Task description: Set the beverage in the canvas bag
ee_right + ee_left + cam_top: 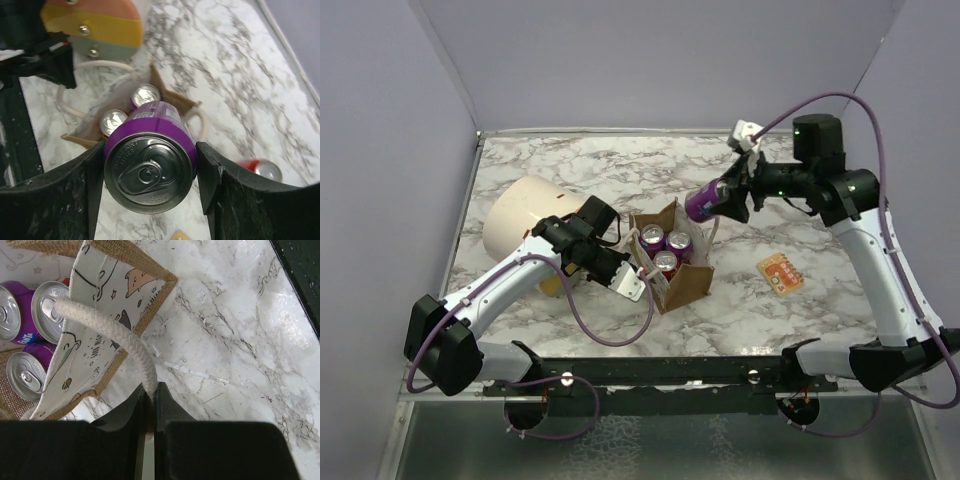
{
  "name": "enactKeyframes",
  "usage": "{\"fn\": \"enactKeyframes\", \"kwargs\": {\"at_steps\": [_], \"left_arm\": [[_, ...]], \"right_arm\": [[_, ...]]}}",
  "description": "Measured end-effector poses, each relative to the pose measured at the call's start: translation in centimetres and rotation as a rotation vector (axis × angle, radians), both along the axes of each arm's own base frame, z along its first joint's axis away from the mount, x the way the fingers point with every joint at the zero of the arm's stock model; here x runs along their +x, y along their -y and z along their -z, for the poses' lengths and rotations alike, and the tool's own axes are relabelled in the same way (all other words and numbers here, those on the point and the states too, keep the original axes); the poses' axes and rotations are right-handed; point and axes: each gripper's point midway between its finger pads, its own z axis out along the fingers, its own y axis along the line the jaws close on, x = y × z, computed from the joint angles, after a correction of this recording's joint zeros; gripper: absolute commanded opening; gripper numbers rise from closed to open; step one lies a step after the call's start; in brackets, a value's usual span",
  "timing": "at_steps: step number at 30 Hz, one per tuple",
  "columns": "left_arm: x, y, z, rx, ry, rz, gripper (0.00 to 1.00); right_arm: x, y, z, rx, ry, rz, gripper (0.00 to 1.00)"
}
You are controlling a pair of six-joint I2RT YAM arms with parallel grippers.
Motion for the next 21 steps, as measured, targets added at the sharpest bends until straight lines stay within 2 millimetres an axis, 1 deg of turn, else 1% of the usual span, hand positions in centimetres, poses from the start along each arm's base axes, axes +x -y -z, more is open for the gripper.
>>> {"fn": "enactKeyframes", "kwargs": {"at_steps": [2, 6, 7, 8, 9, 12, 14, 16, 21], "left_arm": [[0.0, 0.0, 0.0, -0.001, 0.000, -0.001, 0.00], [0.0, 0.0, 0.0, -0.001, -0.001, -0.003, 0.00], [0.0, 0.0, 0.0, -0.001, -0.001, -0.003, 0.00], [0.0, 0.0, 0.0, -0.001, -0.001, -0.003, 0.00], [0.0, 0.0, 0.0, -0.001, -0.001, -0.003, 0.00], [0.0, 0.0, 0.0, -0.001, -0.001, -0.003, 0.00], [0.0, 0.0, 0.0, -0.001, -0.001, -0.003, 0.00], [0.0, 0.0, 0.0, -0.001, 0.000, -0.003, 0.00], [0.1, 0.0, 0.0, -0.002, 0.001, -0.003, 0.00]], "right_arm": [[-1.4, -2.9, 0.6, -0.017, -0.008, -0.095, 0.04], [-3.2, -7.1, 2.8, -0.053, -0.058, -0.235, 0.03], [-3.2, -7.9, 3.8, -0.073, -0.078, -0.253, 0.02], [-3.2, -8.3, 4.5, -0.091, -0.090, -0.259, 0.02], [-3.1, -8.7, 5.6, -0.119, -0.108, -0.265, 0.02], [-2.9, -9.1, 8.2, -0.185, -0.146, -0.267, 0.01], [-3.0, -9.1, 9.2, -0.212, -0.161, -0.267, 0.01], [-3.2, -8.8, 10.0, -0.235, -0.174, -0.266, 0.01], [-3.4, -8.2, 10.8, -0.271, -0.181, -0.263, 0.01]]}}
